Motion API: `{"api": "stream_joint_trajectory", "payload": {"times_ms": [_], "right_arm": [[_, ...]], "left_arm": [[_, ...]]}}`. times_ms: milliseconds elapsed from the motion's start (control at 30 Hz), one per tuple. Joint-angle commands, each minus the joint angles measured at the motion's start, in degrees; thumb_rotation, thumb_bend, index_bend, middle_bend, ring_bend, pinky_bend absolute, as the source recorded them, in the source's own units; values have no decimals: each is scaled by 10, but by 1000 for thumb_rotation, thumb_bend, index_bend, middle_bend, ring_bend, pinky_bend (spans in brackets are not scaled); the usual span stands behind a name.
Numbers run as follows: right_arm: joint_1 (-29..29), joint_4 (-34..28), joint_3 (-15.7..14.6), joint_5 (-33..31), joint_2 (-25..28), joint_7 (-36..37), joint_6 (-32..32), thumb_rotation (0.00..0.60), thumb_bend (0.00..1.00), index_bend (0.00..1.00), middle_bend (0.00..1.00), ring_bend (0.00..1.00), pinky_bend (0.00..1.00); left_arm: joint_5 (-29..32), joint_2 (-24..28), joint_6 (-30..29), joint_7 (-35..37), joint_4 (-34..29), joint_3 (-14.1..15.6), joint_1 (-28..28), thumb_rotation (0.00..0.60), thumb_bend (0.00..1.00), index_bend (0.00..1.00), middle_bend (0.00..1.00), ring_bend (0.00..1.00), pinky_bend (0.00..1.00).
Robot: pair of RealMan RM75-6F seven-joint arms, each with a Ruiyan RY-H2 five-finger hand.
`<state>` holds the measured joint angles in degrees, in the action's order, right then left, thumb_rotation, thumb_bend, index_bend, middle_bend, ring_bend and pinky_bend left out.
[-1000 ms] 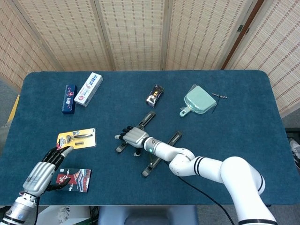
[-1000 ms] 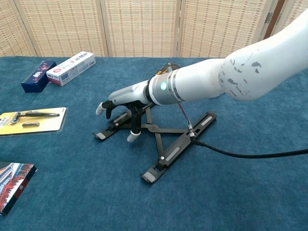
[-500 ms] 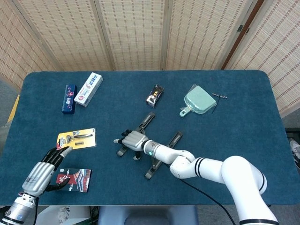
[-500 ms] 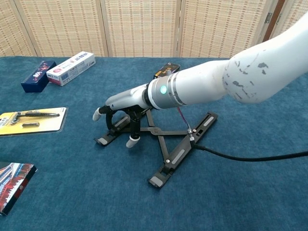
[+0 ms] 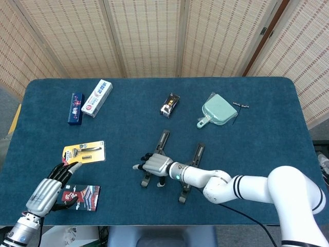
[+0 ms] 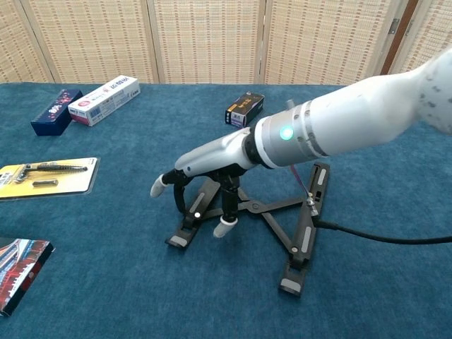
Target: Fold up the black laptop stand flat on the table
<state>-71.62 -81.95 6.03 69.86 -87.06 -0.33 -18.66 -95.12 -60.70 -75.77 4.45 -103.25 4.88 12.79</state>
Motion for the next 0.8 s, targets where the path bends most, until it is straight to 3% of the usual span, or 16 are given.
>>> {"api": "stream_joint_trajectory", "payload": {"times_ms": [33, 167, 467, 800], "right_arm": [[29, -55, -16, 13, 47, -8, -39, 600, 109, 0, 252, 0, 0], [69, -93, -27, 52, 87, -21, -113, 600, 107, 0, 122, 0, 0], [160, -131, -79, 115, 165, -99, -246, 600, 91, 0, 31, 0, 0], [234, -104, -101, 100, 147, -192, -315, 600, 33, 0, 0, 0, 0]], "left_arm": [[-1, 2, 5, 9, 0, -3, 6, 600, 268, 6, 83, 108, 12], [-3, 8, 27, 18, 7, -16, 30, 600, 268, 6, 83, 108, 12], [1, -25, 94, 26, 65, -65, 112, 600, 268, 6, 83, 108, 12], [14, -105, 148, 52, 162, -97, 187, 600, 244, 0, 83, 108, 12]]}}
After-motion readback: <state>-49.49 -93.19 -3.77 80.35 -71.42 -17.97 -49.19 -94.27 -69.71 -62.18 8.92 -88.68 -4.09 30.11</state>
